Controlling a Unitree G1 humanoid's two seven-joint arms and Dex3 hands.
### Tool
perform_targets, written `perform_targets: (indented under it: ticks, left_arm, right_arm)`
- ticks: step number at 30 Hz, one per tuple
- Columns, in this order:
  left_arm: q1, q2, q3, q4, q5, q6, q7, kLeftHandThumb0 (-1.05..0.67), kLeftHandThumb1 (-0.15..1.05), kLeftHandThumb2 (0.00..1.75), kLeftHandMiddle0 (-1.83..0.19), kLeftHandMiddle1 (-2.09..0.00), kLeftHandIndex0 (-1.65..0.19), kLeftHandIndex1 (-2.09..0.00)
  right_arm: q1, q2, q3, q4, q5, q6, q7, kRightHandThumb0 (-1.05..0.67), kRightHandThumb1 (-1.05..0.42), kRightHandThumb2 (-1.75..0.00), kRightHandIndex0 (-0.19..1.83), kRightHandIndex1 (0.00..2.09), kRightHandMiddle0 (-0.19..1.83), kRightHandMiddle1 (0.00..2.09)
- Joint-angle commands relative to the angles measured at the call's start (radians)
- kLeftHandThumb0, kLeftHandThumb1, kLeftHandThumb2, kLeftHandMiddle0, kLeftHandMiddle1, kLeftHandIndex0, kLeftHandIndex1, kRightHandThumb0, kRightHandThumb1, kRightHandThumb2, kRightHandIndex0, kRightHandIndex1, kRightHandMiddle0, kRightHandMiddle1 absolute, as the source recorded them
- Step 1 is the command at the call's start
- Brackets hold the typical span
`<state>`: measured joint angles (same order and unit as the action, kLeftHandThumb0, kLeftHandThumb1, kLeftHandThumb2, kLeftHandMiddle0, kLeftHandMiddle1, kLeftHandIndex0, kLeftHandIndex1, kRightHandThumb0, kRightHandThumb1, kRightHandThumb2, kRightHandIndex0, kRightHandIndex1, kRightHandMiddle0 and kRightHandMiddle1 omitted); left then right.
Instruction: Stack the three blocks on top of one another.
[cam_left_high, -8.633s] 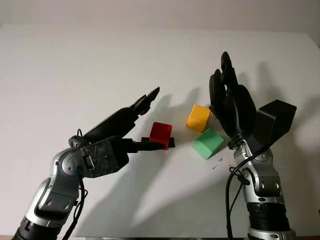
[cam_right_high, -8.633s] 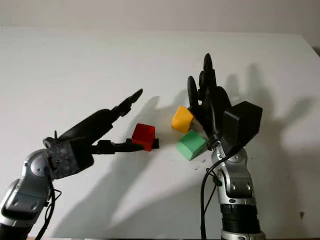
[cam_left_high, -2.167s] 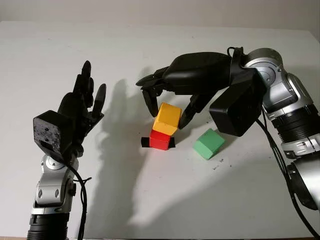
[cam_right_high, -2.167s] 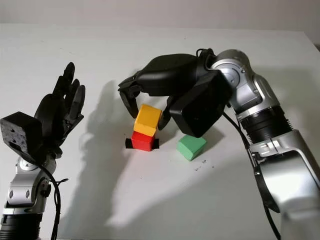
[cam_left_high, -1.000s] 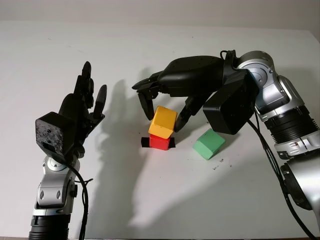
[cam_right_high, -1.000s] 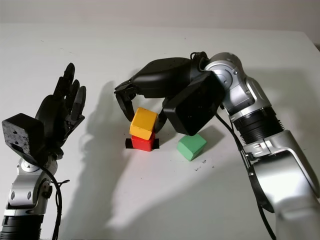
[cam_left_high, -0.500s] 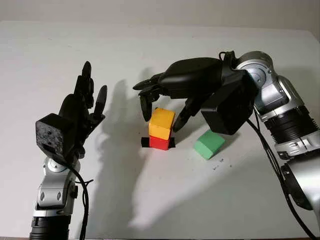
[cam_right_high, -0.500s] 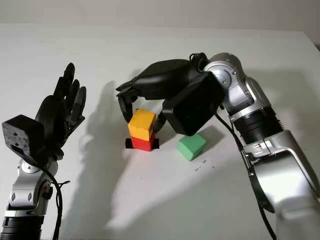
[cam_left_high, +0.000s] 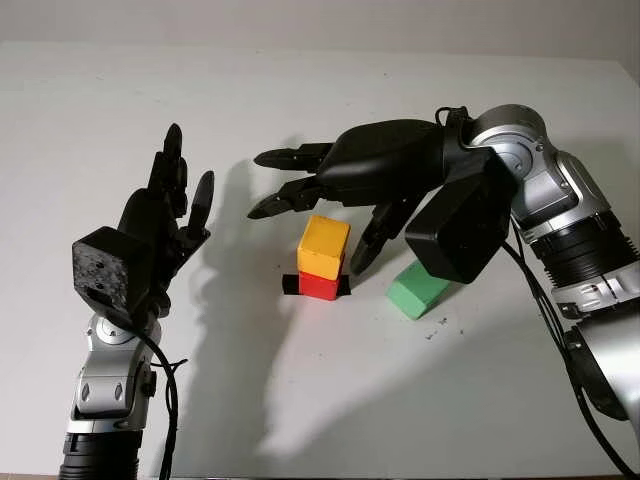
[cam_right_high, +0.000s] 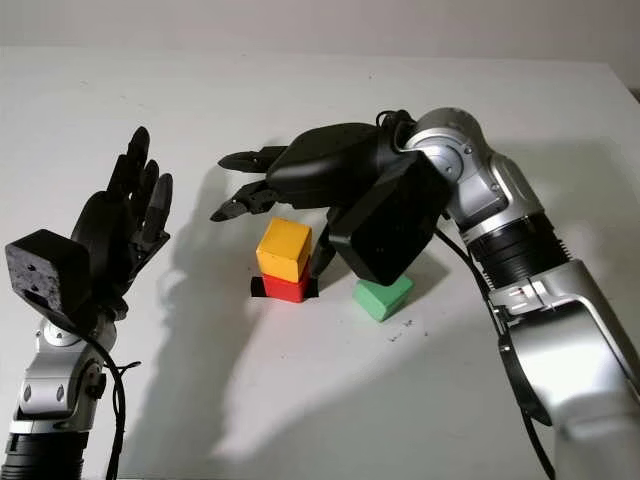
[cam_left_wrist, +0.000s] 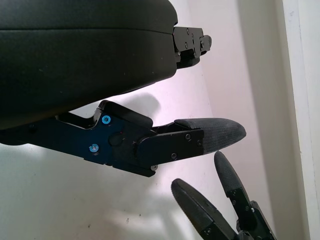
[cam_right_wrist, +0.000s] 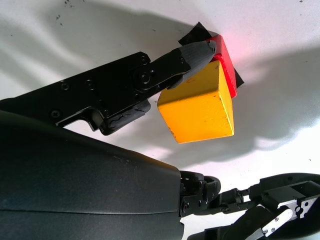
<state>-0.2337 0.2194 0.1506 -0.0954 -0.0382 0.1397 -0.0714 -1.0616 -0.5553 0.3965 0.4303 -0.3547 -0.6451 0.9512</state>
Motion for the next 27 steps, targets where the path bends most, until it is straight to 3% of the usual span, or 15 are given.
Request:
perform_targets:
  ticks: [1,7,15,22,27]
  left_arm:
    - [0.017,-0.006,-0.005,-0.027,0.002,0.0,0.003,-0.69,1.05,0.54,0.11,-0.05,0.09,-0.06]
    - [0.021,-0.02,-0.001,-0.039,-0.009,0.006,0.008,-0.68,1.05,0.54,0.11,-0.05,0.09,-0.05]
    - [0.025,-0.017,0.013,-0.033,-0.032,-0.006,-0.007,-0.65,1.05,0.57,0.13,-0.05,0.12,-0.05]
    - [0.005,-0.005,0.027,-0.016,-0.04,-0.003,-0.016,-0.68,1.05,0.55,0.12,-0.06,0.11,-0.05]
    - [-0.011,0.005,0.025,-0.011,-0.032,0.001,-0.023,-0.68,1.05,0.55,0.1,-0.06,0.08,-0.06]
  right_arm:
    - [-0.017,-0.022,-0.025,-0.03,0.024,0.0,0.0,-0.74,-0.92,-0.05,-0.19,0.0,-0.06,0.06]
    - [-0.004,-0.108,-0.128,-0.125,0.089,0.111,-0.001,-0.7,-0.92,-0.05,-0.19,0.0,-0.05,0.06]
    - [0.098,-0.278,-0.298,-0.094,0.123,0.105,-0.119,-0.76,-0.94,-0.05,-0.19,0.0,-0.02,0.07]
    - [0.319,-0.406,-0.417,-0.241,0.196,0.222,-0.104,-0.75,-0.96,-0.06,-0.19,0.02,0.04,0.09]
    - [0.439,-0.44,-0.445,-0.333,0.221,0.271,-0.093,-0.72,-0.97,-0.06,-0.17,0.04,0.09,0.1]
